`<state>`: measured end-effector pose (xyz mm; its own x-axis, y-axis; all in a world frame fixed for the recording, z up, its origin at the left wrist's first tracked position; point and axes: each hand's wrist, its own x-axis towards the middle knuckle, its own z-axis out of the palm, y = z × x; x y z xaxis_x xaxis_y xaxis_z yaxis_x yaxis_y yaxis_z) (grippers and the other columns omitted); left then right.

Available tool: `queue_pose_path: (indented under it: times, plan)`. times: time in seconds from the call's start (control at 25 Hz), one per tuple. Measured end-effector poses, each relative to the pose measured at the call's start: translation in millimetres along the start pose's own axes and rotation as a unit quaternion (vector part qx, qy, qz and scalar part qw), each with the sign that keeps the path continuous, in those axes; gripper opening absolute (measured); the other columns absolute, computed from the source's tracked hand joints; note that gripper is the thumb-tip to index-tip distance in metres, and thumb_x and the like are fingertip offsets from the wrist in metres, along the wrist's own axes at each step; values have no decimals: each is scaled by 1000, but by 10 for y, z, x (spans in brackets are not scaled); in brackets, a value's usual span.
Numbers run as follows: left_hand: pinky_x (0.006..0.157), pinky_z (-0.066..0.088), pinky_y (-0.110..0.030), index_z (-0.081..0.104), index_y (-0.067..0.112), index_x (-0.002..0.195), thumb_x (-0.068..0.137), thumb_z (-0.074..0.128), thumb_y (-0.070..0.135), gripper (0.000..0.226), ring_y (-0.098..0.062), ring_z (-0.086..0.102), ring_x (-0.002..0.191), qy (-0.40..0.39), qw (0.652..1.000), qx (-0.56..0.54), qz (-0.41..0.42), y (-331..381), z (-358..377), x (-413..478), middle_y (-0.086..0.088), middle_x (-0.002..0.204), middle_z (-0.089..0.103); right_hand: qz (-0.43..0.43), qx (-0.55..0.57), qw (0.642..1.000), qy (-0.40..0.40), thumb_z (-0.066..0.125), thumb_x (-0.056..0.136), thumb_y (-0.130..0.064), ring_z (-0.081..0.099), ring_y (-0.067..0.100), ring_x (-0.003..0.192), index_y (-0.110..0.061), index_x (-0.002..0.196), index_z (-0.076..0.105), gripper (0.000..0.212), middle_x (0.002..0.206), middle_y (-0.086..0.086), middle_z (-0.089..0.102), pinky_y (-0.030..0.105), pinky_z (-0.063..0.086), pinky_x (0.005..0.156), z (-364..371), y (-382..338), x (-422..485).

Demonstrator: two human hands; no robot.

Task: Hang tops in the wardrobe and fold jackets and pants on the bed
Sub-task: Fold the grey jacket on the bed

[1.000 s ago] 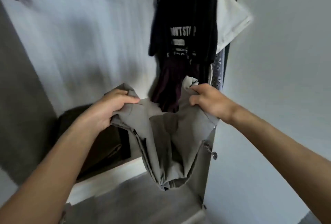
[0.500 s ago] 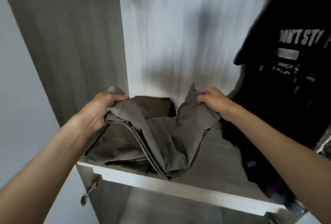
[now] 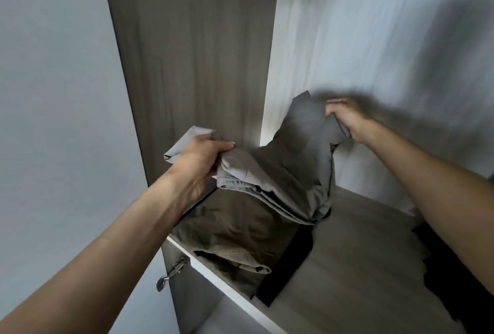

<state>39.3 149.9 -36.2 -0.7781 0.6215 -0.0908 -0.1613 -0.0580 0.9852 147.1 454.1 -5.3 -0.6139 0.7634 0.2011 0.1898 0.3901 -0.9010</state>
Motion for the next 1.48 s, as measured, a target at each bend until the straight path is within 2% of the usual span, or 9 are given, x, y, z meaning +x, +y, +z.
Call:
queue_pose_path:
  times: [0.2, 0.44, 0.72, 0.88, 1.08, 1.2, 1.28, 1.36, 1.48]
  plan:
    - [70, 56, -33, 65, 7, 91, 92, 62, 5, 3, -20, 69, 73, 81, 997, -16, 3, -322, 130, 75, -8, 83, 73, -3, 57, 998, -29, 53, 82, 11, 64, 7, 62, -14, 96, 69, 33, 70, -7, 72, 20, 50, 56, 162, 528, 810]
    - [69, 50, -37, 59, 1, 112, 89, 68, 11, 27, -28, 59, 83, 232, 925, -165, -250, -1750, -121, -25, -13, 94, 61, 54, -283, 947, -139, 71, 89, -29, 66, 32, 105, -5, 110, 73, 31, 112, 19, 71, 35, 48, 82, 588, 2355, 1365]
    - [61, 48, -32, 62, -4, 110, 91, 69, 14, 27, -28, 61, 78, 369, 903, -78, -207, -2031, -413, 287, -13, 89, 65, 62, -303, 938, -159, 71, 88, -40, 56, 40, 121, 2, 130, 58, 62, 132, 24, 59, 41, 44, 99, 1049, 2323, 1770]
    - [49, 51, -27, 64, 4, 105, 92, 65, 7, 13, -21, 64, 71, 316, 928, -64, -188, -1984, -382, 390, -7, 83, 67, -28, -291, 955, -49, 70, 91, -25, 50, 43, 128, 1, 139, 51, 58, 138, 28, 53, 44, 38, 106, 1036, 2327, 2033]
    - [48, 50, -28, 62, -4, 110, 91, 62, -3, 19, -22, 60, 68, 312, 920, -15, -236, -2125, -430, 487, -12, 82, 63, 9, -427, 890, -159, 64, 94, -31, 56, 45, 117, -2, 112, 60, 34, 129, 28, 59, 45, 47, 94, 1067, 2668, 2105]
    - [38, 48, -23, 60, -4, 103, 89, 61, -8, 16, -24, 59, 68, 336, 915, 33, -223, -2097, -488, 537, -19, 92, 62, -7, -430, 893, -132, 65, 93, -25, 54, 46, 119, -1, 126, 54, 42, 131, 28, 56, 48, 46, 96, 1134, 2670, 2130]
    - [48, 55, -31, 50, -1, 118, 88, 63, -5, 33, -29, 62, 77, 348, 908, 113, -206, -2087, -425, 511, -20, 104, 60, -58, -400, 913, -54, 64, 91, -19, 46, 46, 125, -2, 134, 49, 49, 137, 29, 47, 51, 40, 103, 1238, 2543, 2053]
    - [84, 57, -45, 35, 9, 134, 85, 67, 6, 59, -35, 59, 105, 344, 866, 320, -170, -2116, -357, 460, -20, 124, 54, -180, -368, 912, 5, 66, 89, -25, 40, 44, 128, -6, 137, 48, 55, 140, 26, 43, 50, 33, 106, 1445, 2345, 1855]
    - [119, 23, -46, 14, 21, 155, 92, 61, 44, 82, -33, 22, 145, 269, 765, 584, 15, -2064, -278, 603, -13, 158, 19, -385, -274, 865, -167, 45, 97, -58, 45, 30, 131, -18, 136, 57, 57, 141, 10, 53, 37, 32, 110, 1906, 2074, 1285]
